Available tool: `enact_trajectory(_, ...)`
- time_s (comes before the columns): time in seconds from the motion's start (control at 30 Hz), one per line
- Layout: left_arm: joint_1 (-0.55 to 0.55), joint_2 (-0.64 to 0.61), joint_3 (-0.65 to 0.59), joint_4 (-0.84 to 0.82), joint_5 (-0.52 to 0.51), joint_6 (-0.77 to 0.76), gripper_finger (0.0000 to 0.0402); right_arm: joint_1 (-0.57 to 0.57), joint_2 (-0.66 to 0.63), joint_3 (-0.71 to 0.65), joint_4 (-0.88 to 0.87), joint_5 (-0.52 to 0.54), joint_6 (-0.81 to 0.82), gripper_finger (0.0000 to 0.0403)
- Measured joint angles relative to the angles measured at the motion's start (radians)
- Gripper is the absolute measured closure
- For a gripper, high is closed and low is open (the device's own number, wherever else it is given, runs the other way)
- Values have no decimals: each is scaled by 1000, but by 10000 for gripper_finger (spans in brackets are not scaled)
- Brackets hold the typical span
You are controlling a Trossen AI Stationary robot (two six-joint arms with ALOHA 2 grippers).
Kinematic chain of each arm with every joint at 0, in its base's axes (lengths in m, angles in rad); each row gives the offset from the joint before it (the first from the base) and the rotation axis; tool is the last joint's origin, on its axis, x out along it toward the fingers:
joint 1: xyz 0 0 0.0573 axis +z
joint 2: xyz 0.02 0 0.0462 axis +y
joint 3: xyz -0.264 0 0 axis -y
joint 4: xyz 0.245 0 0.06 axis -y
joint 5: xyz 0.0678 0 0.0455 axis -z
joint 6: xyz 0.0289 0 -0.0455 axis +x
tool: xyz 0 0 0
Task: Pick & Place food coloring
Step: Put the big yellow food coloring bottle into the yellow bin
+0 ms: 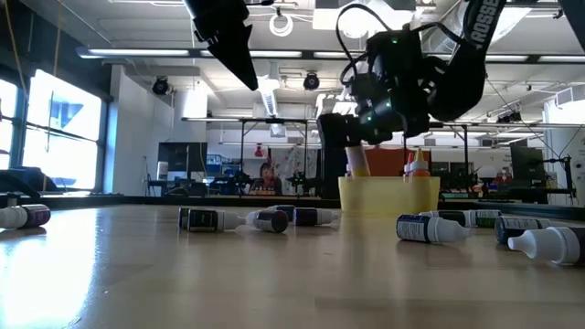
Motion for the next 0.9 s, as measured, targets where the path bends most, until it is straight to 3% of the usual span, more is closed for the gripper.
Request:
enact_trajectory(0.27,0,0,0,-2,13,-2,195,-3,63,8,-4,-30,164,284)
enact_trajectory(0.5,0,0,0,0,37,-4,195,-9,91,8,-6,-16,162,284)
enact_trajectory(0.7,0,0,0,0,38,-4,195,-35,114,8,-8,-124,218,278)
enact_trajectory(0.9,0,0,0,1,44,-4,195,-48,114,8,-14,-138,184,260)
